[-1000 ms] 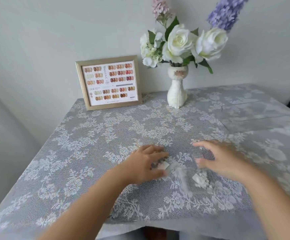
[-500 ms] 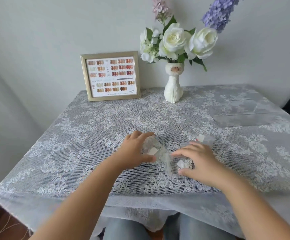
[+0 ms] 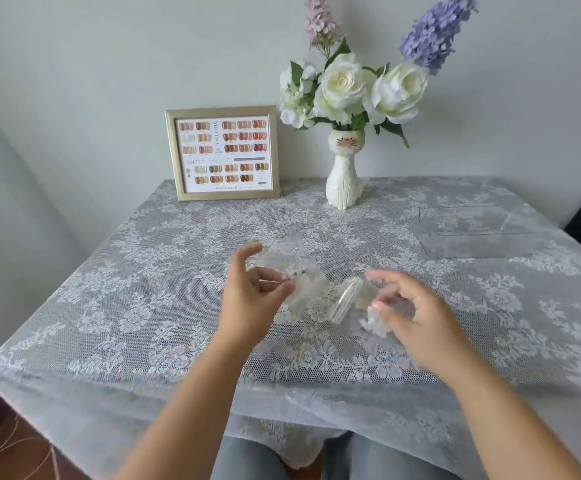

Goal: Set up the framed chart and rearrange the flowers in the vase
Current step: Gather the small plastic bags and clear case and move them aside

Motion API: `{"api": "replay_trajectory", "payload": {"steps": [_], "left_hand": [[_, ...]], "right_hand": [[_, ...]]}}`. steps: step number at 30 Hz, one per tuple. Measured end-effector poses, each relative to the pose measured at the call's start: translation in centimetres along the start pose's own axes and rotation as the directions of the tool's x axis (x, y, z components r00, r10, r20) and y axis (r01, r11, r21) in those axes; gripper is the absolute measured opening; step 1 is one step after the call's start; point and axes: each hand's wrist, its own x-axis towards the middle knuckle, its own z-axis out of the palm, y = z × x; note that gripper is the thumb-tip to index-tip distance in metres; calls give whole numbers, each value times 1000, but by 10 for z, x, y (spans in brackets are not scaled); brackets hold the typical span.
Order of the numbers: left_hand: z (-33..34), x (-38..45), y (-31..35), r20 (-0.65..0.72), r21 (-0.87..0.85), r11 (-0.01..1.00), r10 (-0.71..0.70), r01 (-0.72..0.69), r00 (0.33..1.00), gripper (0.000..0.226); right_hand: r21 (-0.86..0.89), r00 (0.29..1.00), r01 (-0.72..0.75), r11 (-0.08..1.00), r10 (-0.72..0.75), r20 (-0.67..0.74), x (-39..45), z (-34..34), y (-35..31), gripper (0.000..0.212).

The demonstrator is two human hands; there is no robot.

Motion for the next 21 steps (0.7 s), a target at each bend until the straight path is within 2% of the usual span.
{"api": "replay_trajectory", "payload": {"steps": [6, 8, 12, 17, 21], "left_hand": [[34, -1, 18, 66, 57, 995, 77, -80, 995, 27], [48, 0, 22, 110, 51, 994, 87, -93, 990, 28], [83, 8, 33, 182, 81, 984, 144, -161, 973, 48], [131, 39, 56, 265, 126, 948, 252, -292, 931, 30], [177, 74, 77, 335, 186, 872, 377, -453, 863, 21]], "right_hand": [[76, 975, -76, 994, 90, -203, -10, -40, 27, 45], [83, 963, -80, 993, 99, -252, -13, -52, 32, 42], [26, 942, -97, 995, 101, -320, -9, -78, 35, 27], [-138, 921, -82, 987, 23, -389, 2, -113, 33, 20], [-232, 913, -28, 972, -70, -402, 18, -140, 44, 22]]}}
